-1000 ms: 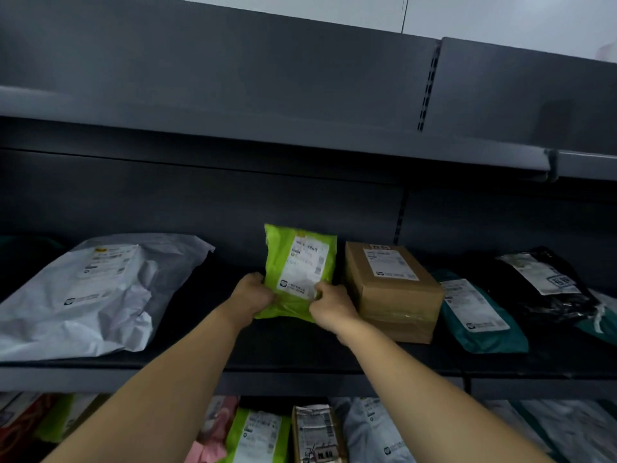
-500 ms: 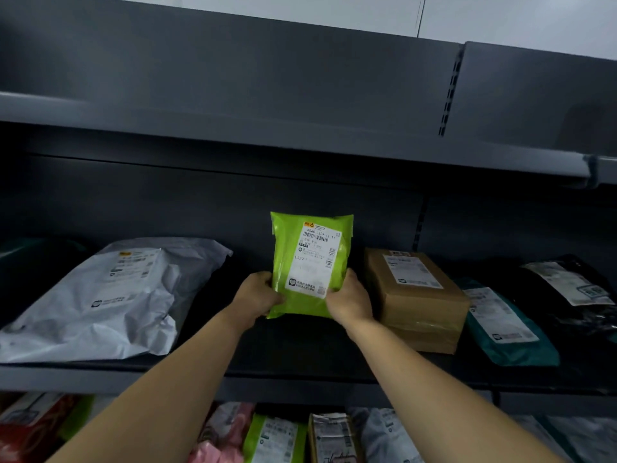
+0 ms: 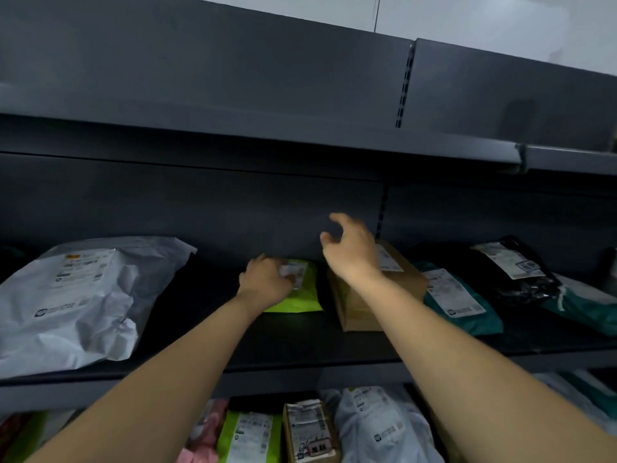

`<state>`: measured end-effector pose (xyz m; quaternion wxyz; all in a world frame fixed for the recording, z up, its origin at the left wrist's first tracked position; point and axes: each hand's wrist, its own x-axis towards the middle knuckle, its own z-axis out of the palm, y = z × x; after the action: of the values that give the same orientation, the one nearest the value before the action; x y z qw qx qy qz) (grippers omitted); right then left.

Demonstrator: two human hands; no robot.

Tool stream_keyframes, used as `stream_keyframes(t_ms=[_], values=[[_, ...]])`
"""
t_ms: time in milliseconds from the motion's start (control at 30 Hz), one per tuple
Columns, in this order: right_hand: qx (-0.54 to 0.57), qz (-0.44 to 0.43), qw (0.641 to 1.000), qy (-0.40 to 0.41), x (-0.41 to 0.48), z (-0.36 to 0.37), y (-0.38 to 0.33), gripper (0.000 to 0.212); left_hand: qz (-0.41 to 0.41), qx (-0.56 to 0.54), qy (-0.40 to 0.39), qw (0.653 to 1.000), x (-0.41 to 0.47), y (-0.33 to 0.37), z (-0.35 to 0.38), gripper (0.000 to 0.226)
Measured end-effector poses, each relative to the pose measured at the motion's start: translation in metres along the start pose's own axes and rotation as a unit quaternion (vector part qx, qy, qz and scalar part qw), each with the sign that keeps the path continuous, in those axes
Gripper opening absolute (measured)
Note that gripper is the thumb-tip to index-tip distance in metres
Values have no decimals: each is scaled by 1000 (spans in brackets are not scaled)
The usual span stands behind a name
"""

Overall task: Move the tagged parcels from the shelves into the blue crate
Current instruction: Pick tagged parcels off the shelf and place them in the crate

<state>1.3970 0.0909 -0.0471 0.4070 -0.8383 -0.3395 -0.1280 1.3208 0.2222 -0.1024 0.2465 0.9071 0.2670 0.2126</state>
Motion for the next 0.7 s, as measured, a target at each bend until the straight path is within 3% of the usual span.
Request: stream_keyframes(t_ms=[100,267,333,433,500,567,700], values=[[-41,27,999,8,12,-29,27,51,40,-104,-22,994,-7,35,7,43],[-25,158,986,-55,15,-52,96,68,-3,-189,-76,979,-9,80,30,50],[69,228,967,-94,10,-57,112,71,-39,-219,-91,971,-8,89,39,51],[201,324,910,-164,4,-65,120,76,-110,-265,-111,951,-11,99,49,52],[198,326,902,-203,4,-70,127,79,-150,-302,-103,936,-15,104,54,52],[223,300,904,-209,3,-72,131,68,-164,-318,-80,930,-18,106,58,51],[292,208,922,-145,-4,-69,136,46,-114,-344,-11,932,-25,108,58,48]])
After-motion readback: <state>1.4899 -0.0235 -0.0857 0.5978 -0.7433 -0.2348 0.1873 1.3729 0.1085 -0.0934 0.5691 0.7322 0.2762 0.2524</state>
